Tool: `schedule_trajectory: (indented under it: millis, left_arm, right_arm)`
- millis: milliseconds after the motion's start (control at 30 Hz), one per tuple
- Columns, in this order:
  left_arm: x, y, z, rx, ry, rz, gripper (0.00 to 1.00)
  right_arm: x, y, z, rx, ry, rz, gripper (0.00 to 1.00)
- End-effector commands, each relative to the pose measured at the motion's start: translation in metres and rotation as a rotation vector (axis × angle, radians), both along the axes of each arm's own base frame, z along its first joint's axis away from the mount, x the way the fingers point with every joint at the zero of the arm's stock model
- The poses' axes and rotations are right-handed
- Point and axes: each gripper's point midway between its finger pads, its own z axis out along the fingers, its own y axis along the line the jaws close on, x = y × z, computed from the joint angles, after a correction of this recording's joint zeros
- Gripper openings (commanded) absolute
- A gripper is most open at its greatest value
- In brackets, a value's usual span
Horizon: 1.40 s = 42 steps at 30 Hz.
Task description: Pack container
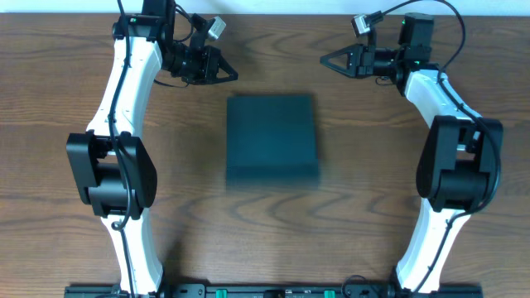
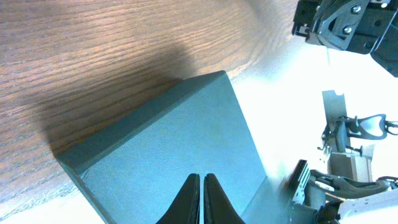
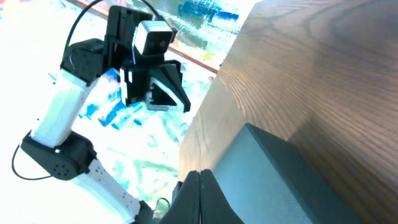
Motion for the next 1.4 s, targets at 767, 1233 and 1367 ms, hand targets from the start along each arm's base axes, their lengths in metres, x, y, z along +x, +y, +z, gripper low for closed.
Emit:
schedule_trajectory:
  millis: [767,1233,1367]
  left_arm:
    - [-0.037,0.094,0.066,0.565,-0.087,0.349,0.06]
    - [-0.146,0.088,0.110,0.509,-0.214,0.205,0.06]
    - [-0.192,0.092,0.097,0.496,-0.282,0.225,0.06]
  right_arm:
    - [0.038,-0.092,0.015,-0.778,-0.099,-0.638,0.02]
    - [-0.128,-0.031,0.137,-0.993,-0.336,-0.486,0.02]
    - [-0.179,-0.028,0.132,-1.026,-0.300,-0.436,0.02]
